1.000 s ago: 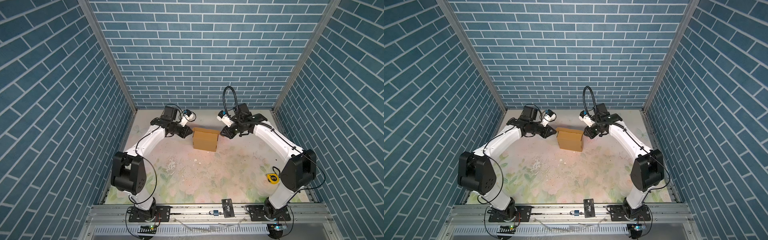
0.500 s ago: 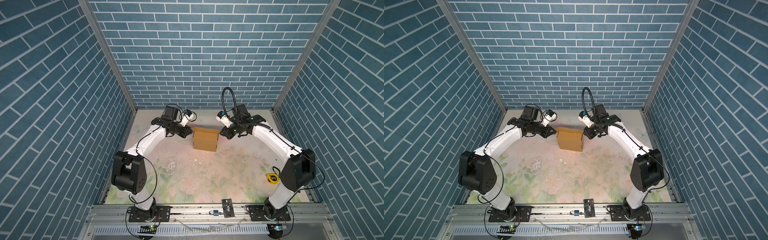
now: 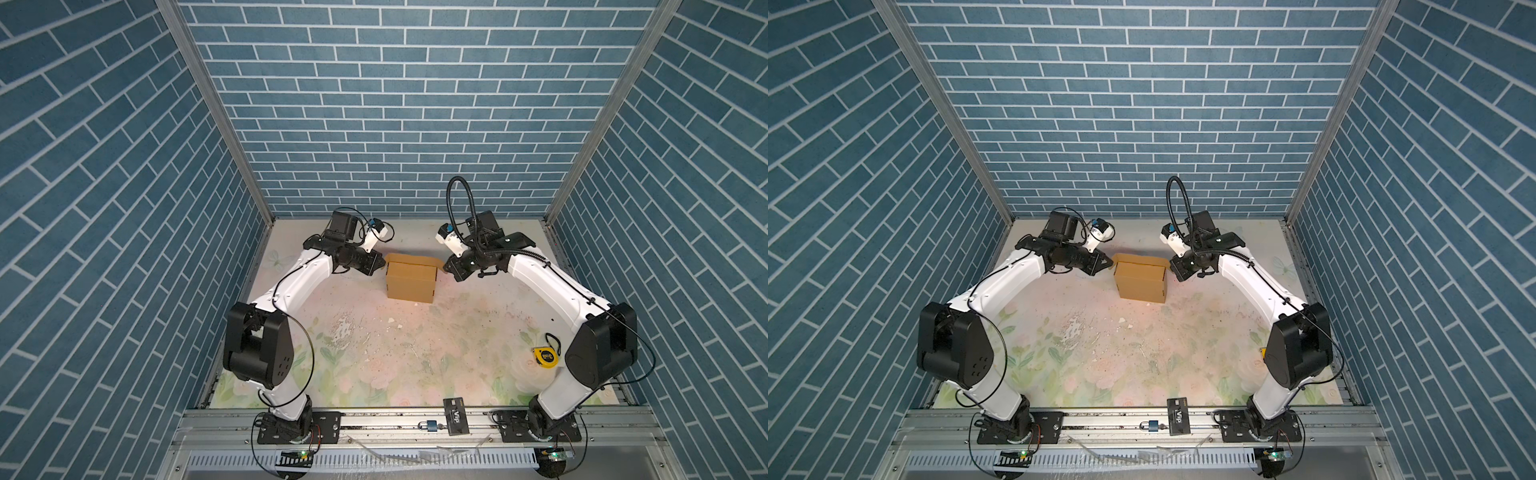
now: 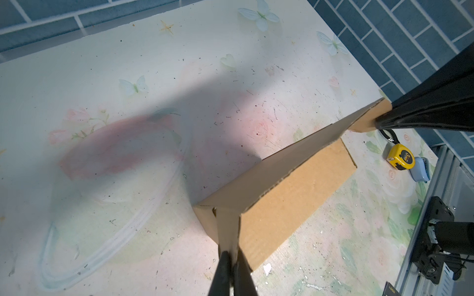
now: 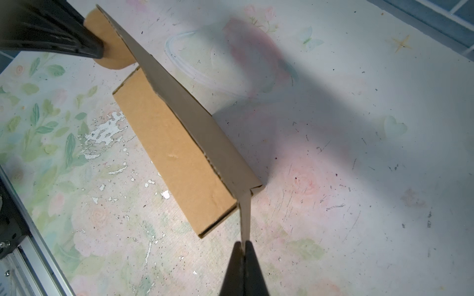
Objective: Fold the paper box
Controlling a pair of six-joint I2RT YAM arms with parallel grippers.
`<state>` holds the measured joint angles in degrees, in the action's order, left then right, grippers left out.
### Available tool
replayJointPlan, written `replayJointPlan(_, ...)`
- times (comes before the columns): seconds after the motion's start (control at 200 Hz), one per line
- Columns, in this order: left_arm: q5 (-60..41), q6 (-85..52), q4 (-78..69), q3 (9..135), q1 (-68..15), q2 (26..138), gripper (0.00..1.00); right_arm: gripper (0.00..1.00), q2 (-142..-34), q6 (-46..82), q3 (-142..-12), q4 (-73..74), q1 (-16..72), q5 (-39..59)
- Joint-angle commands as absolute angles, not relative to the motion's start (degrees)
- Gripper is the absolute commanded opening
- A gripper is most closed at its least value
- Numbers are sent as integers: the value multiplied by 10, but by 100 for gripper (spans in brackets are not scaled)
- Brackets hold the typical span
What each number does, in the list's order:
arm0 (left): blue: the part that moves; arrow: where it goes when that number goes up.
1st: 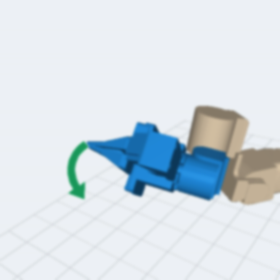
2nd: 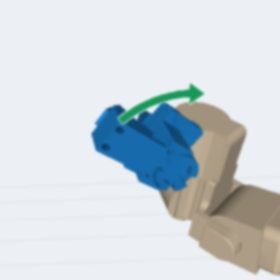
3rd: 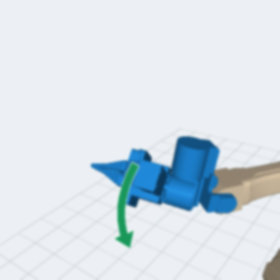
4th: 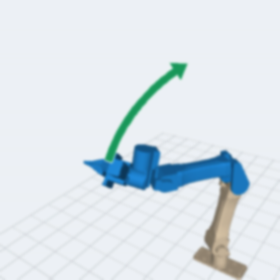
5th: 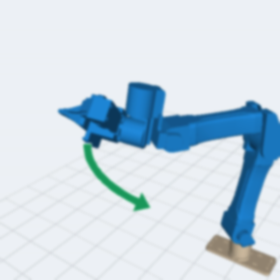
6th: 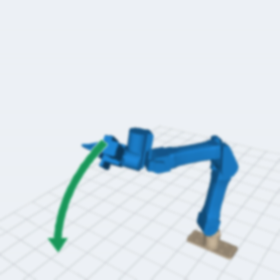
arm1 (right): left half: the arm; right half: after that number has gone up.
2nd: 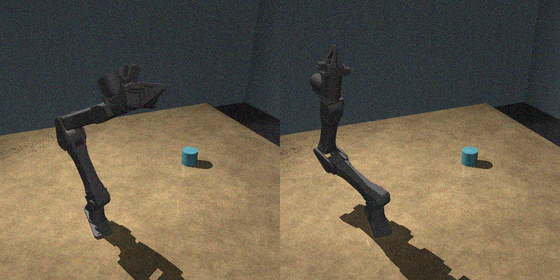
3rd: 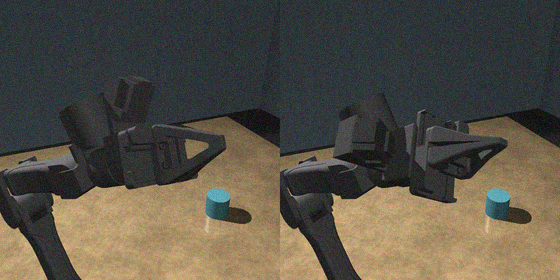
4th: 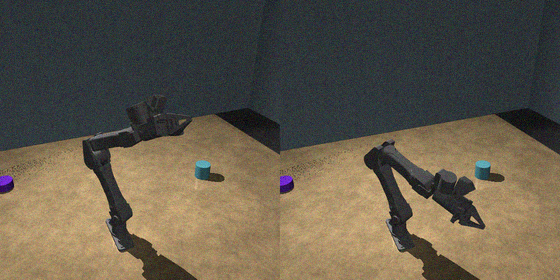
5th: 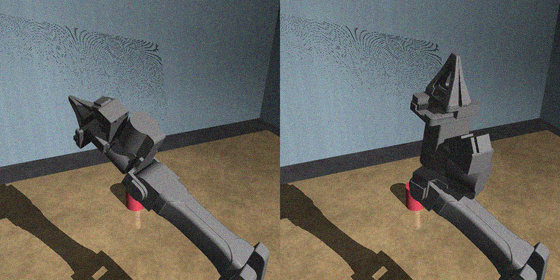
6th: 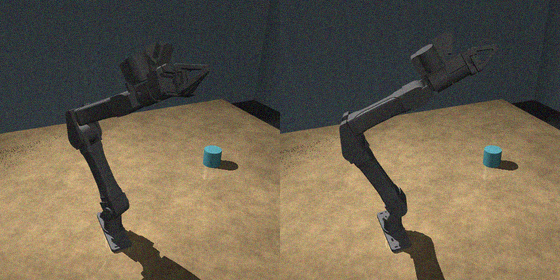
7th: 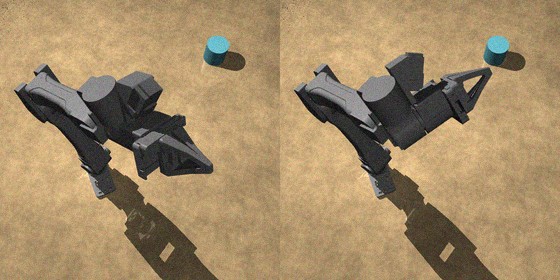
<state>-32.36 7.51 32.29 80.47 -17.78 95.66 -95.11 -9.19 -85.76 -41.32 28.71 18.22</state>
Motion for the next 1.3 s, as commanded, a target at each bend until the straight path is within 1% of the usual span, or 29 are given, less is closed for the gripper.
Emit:
replayJointPlan(0.0, -327, 62, 329, 823, -185, 953, 7, 0, -934, -71, -857, -409, 293, 189)
replayJointPlan(0.18, -318, 47, 331, 828, -192, 954, 6, 0, -941, -47, -862, -405, 304, 195)
replayJointPlan(0.475, -305, -34, 313, 822, -203, 956, 2, 0, -940, 9, -867, -384, 315, 208)
replayJointPlan(0.785, -310, -70, 297, 817, -216, 967, 1, 0, -944, 58, -865, -364, 320, 203)
replayJointPlan(0.94, -295, -64, 297, 807, -221, 968, 1, 0, -947, 82, -866, -364, 322, 198)
replayJointPlan(1.295, -284, -114, 259, 773, -228, 974, 1, 0, -946, 118, -849, -344, 330, 179)
